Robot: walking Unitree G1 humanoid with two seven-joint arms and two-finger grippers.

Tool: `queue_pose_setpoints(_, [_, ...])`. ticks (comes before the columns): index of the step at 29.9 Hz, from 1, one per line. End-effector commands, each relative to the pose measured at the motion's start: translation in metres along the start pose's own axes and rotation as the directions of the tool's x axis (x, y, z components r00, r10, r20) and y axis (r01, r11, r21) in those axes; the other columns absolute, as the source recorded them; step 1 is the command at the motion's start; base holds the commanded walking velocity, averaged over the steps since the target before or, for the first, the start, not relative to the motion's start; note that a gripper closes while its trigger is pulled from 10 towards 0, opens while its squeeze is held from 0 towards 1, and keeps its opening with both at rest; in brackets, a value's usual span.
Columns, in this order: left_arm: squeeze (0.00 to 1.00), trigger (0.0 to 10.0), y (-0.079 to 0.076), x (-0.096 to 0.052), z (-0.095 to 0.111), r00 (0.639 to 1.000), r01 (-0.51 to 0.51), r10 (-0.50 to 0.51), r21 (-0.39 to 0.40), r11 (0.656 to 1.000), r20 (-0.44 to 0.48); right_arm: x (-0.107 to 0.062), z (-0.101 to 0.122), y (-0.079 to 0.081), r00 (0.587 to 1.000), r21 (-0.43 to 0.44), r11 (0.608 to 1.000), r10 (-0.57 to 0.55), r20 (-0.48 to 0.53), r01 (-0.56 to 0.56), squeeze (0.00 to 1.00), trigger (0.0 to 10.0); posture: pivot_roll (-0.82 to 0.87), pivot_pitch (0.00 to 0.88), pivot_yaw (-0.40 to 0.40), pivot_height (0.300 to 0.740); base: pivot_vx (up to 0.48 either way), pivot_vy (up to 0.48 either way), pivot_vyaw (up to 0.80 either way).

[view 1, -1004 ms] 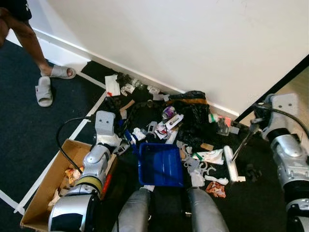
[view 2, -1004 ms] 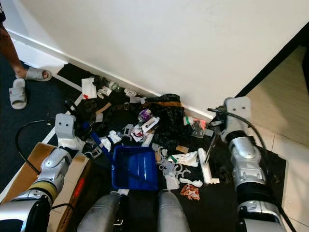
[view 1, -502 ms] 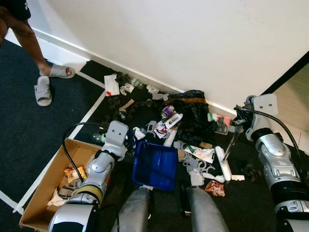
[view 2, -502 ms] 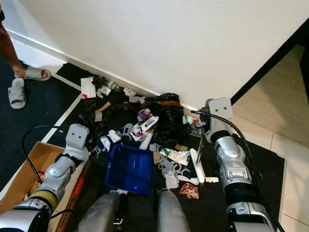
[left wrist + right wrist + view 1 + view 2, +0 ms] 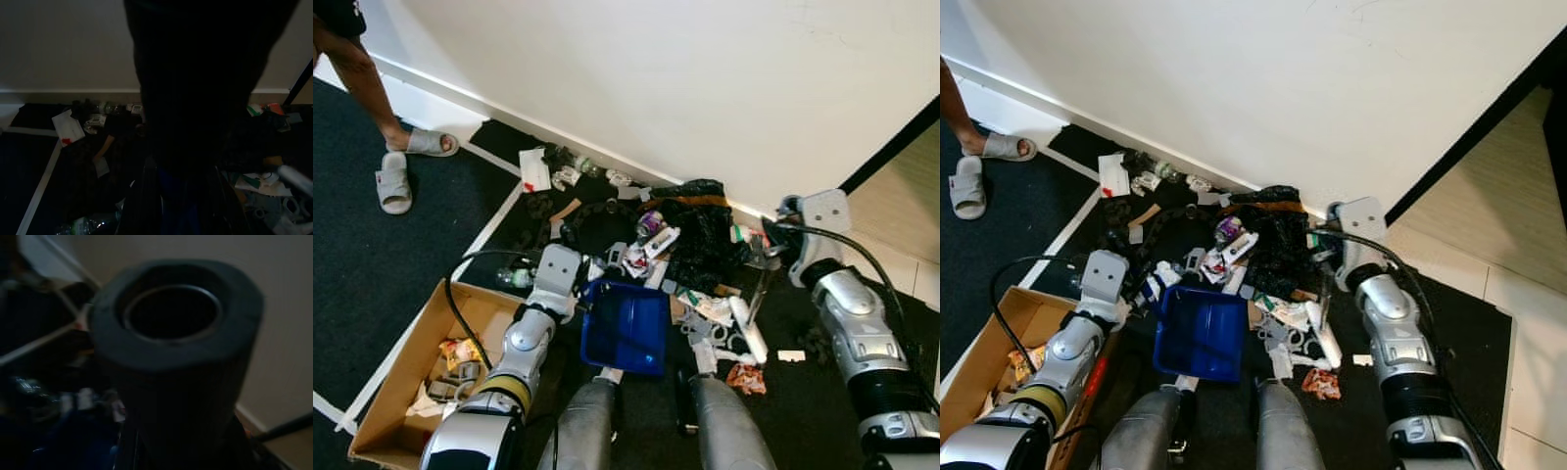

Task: Sweep floor

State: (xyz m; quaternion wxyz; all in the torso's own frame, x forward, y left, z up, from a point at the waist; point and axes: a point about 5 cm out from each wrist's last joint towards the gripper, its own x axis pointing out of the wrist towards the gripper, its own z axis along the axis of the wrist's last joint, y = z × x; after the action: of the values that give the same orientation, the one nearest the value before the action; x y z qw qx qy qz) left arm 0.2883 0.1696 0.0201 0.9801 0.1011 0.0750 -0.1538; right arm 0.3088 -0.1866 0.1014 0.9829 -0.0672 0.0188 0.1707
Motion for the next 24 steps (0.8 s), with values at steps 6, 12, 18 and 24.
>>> queue_pose_setpoints(6, [0.0,10.0,-0.009,-0.007,-0.015,0.998,-0.003,0.002,-0.017,1.0,-0.065,0.001,0.017,0.033,0.974,0.162,0.965,0.187,0.129,-0.206,0.0,10.0,0.0,0.273,-0.052,0.74,0.0,0.0,0.0])
queue_pose_setpoints(12, [0.0,10.0,-0.01,-0.004,-0.012,0.998,-0.006,0.005,-0.015,1.0,-0.056,0.001,0.036,0.04,0.955,0.243,0.937,0.198,0.223,-0.251,0.0,10.0,0.0,0.265,-0.049,0.74,0.0,0.0,0.0])
queue_pose_setpoints(18, [0.0,10.0,-0.012,-0.003,-0.011,0.998,0.0,-0.001,-0.017,1.0,-0.057,-0.001,0.042,0.03,0.954,0.276,0.933,0.163,0.252,-0.232,0.0,10.0,0.0,0.243,-0.043,0.74,0.0,0.0,0.0])
queue_pose_setpoints(24, [0.0,10.0,-0.013,-0.002,-0.011,0.998,-0.007,0.006,-0.027,1.0,-0.058,-0.006,0.045,0.008,0.966,0.23,0.96,0.104,0.235,-0.159,0.0,10.0,0.0,0.231,-0.045,0.74,0.0,0.0,0.0])
